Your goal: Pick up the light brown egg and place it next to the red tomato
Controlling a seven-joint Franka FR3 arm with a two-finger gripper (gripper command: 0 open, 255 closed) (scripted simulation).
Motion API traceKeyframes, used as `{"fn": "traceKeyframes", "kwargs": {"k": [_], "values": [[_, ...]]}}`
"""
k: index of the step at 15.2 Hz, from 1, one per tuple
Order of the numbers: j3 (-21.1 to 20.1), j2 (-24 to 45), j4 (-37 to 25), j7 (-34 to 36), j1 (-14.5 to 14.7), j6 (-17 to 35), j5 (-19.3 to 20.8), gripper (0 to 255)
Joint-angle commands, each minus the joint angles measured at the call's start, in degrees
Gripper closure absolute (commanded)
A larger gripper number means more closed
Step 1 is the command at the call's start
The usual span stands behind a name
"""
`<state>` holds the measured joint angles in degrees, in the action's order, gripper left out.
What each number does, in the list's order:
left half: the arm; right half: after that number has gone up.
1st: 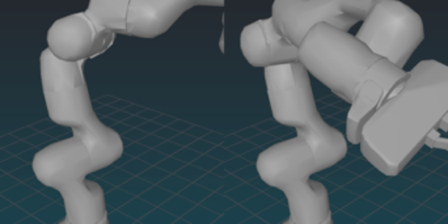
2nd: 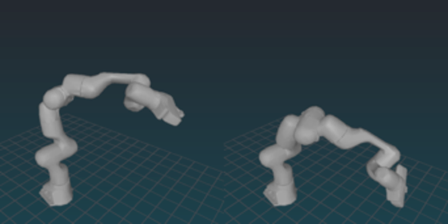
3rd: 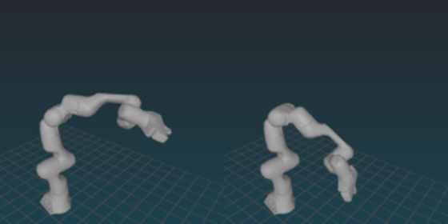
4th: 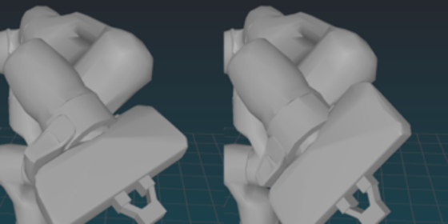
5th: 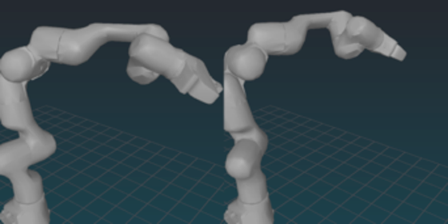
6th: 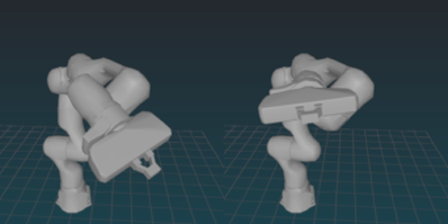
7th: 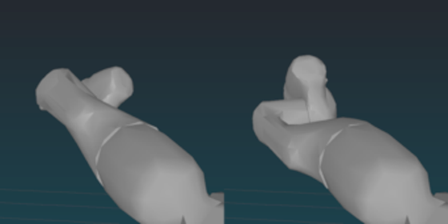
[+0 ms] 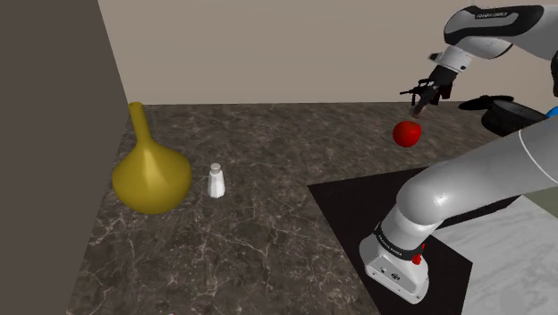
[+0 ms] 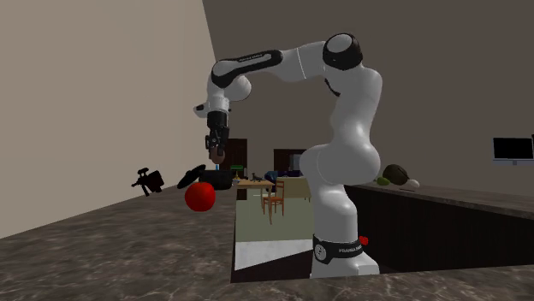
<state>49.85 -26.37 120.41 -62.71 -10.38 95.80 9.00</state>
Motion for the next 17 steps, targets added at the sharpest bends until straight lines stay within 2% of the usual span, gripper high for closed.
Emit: {"fn": "traceKeyframes", "kwargs": {"k": [1, 3, 5, 6, 7, 8, 9, 11, 14, 15, 17], "values": [[4.6, 4.1, -4.1, -4.3, 1.6, -0.4, -1.3, 255], [9.7, 8.7, -8.0, -8.7, 3.7, -0.7, -3.5, 255], [16.2, 14.7, -12.3, -14.2, 6.3, -1.3, -7.4, 255], [20.3, 19.0, -14.6, -17.9, 7.8, -1.7, -10.6, 255], [25.1, 25.2, -17.0, -22.9, 8.9, -2.6, -15.7, 255], [28.1, 33.7, -19.8, -29.4, 6.7, -4.5, -22.9, 255], [28.1, 40.5, -22.7, -34.4, 2.3, -6.7, -28.6, 255], [21.5, 46.2, -28.6, -38.1, -8.9, -9.5, -32.8, 255], [16.2, 54.4, -38.5, -42.1, -21.2, -14.1, -38.4, 255], [13.8, 58.4, -44.6, -43.4, -27.4, -16.7, -41.1, 255], [13.8, 58.4, -42.8, -43.7, -26.7, -15.1, -41.0, 255]]}}
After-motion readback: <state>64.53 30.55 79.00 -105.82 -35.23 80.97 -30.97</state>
